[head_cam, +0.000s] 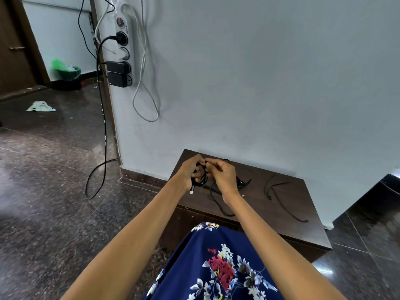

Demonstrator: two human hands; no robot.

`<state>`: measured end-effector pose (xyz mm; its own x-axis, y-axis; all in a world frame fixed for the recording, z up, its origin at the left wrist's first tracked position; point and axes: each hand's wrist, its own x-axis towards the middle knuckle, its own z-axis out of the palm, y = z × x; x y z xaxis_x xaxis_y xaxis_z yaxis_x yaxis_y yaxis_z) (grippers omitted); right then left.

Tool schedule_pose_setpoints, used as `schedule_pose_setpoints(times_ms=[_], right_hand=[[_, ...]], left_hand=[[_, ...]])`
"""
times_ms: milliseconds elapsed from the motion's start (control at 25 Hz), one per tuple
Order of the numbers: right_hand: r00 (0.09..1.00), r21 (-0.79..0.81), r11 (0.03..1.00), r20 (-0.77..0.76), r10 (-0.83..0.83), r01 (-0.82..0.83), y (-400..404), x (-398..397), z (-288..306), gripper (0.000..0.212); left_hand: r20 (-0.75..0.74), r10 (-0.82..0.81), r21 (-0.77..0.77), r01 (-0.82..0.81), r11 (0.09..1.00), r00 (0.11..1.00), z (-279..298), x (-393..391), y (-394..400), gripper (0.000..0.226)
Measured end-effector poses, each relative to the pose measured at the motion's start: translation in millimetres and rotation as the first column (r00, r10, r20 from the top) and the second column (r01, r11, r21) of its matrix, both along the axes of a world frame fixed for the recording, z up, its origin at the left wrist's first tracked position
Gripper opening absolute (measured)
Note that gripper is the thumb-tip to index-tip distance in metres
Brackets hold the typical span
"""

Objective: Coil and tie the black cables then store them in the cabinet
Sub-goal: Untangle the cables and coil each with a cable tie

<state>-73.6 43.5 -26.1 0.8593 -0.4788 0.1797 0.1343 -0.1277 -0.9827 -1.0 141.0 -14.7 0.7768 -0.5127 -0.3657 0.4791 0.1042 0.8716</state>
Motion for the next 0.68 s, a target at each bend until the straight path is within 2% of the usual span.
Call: schedule_pose_setpoints(times_ms=[240,360,480,680], right_hand=[[1.000,0.015,1.000,0.002,-0.022,0.022,1.8,2.4,1.4,0.013],[0.997,-0.215,0.974,0.009,-0.074,0.074,-0.9,2.5,-0.3,0.006],[0.998,-0.461,0.886,-0.003,-0.060,0.052,-4.7,1.2,1.5,0.005],[0.995,-0.475,0.874,0.040,-0.096,0.104,-8.2,1.2,6.9,0.010]], left_hand=[[0.024,-0.050,0.001,0.050,0.999,0.998,3.4,2.2,1.7,0.022],[-0.012,-0.061,-0.014,0.060,0.998,0.998,2.1,2.5,0.6,0.024],[-0.050,-0.088,-0.031,0.087,0.996,0.995,-1.4,-0.1,-0.2,0.025],[-0.060,-0.104,-0.043,0.101,0.994,0.993,3.6,-3.5,-3.6,0.024]])
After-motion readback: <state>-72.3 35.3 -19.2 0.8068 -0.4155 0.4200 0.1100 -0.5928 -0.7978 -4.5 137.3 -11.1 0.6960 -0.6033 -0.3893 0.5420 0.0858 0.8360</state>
